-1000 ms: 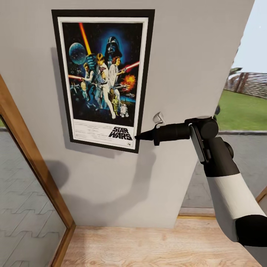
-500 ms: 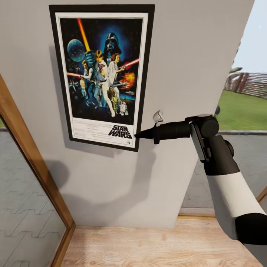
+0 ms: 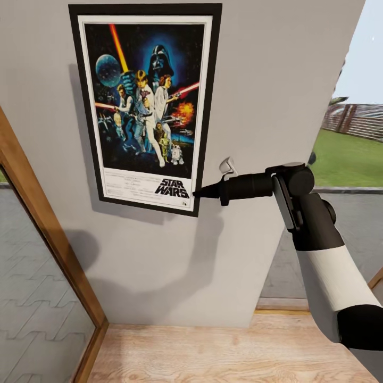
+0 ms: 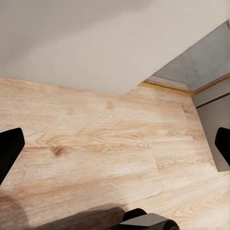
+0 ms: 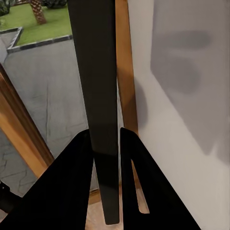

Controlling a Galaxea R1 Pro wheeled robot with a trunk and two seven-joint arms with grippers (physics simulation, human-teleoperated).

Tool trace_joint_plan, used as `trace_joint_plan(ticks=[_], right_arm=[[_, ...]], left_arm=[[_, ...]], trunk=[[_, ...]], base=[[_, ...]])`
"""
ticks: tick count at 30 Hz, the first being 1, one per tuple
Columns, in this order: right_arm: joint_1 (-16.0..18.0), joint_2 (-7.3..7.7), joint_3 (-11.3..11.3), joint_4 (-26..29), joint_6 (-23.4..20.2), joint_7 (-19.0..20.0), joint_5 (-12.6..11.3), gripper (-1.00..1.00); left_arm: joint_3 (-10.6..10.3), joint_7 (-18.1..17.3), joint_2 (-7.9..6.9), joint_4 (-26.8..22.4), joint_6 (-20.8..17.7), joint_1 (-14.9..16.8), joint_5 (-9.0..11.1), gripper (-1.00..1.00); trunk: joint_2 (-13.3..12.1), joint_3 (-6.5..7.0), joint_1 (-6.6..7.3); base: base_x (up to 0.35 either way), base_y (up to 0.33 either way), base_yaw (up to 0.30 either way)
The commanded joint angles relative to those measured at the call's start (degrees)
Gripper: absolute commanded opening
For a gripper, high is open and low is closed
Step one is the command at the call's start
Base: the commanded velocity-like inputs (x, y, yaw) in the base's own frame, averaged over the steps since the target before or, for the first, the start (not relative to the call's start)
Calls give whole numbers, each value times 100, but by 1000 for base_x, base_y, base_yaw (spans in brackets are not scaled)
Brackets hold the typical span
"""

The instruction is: Pick up the poster from the kitchen countertop and hang it on one of the wall nails in the kitchen.

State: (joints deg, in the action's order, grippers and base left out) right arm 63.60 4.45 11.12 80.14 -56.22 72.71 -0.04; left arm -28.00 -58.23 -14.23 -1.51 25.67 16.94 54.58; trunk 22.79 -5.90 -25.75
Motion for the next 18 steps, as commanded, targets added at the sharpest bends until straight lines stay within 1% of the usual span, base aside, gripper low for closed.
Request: trace_joint_plan(ticks=[1, 7, 12, 18], right_arm=[[8, 3, 4, 1, -57, 15, -7, -100], [11, 59, -2, -2, -64, 37, -7, -100], [12, 112, -7, -2, -65, 216, -6, -100], [5, 216, -1, -5, -58, 406, -9, -100]], left_arm=[[-48, -10, -1, 1, 26, 6, 44, 100], [-48, -11, -1, 1, 26, 5, 44, 100], [-48, -10, -1, 1, 26, 6, 44, 100], [-48, -12, -1, 1, 26, 5, 44, 100]], trunk=[[13, -13, -4], [13, -13, -4], [13, -13, -4], [13, -13, -4]], base=[[0, 0, 0], [0, 0, 0], [0, 0, 0], [0, 0, 0]])
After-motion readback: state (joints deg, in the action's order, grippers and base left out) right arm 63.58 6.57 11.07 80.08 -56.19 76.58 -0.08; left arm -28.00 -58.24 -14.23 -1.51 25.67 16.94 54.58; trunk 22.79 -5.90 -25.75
